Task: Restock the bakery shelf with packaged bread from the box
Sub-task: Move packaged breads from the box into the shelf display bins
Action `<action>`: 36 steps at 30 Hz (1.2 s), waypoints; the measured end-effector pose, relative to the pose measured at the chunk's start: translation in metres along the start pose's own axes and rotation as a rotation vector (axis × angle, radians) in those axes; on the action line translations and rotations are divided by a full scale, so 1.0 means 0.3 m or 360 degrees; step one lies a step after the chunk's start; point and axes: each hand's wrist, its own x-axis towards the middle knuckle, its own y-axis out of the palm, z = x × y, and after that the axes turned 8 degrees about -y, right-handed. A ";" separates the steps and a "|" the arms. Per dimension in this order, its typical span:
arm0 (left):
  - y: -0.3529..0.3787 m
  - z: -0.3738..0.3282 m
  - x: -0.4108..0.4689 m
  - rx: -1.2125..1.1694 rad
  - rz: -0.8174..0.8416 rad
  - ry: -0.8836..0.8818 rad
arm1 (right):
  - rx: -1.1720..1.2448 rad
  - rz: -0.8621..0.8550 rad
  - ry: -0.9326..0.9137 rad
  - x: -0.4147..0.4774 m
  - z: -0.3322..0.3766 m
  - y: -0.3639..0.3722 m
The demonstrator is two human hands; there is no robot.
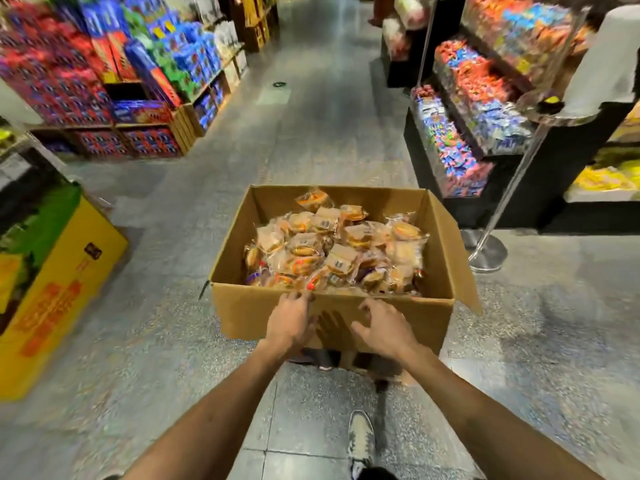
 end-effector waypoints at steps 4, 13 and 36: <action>-0.029 -0.008 0.254 -0.0098 -0.0043 -0.0176 | 0.0132 0.0031 0.0094 0.310 -0.058 -0.065; 0.030 0.049 0.640 0.0424 0.0088 -0.0290 | 0.0638 0.0140 0.0401 0.720 -0.097 -0.051; 0.104 0.121 0.843 0.0483 0.0583 0.0076 | -0.0128 0.0212 0.0075 0.848 -0.150 0.041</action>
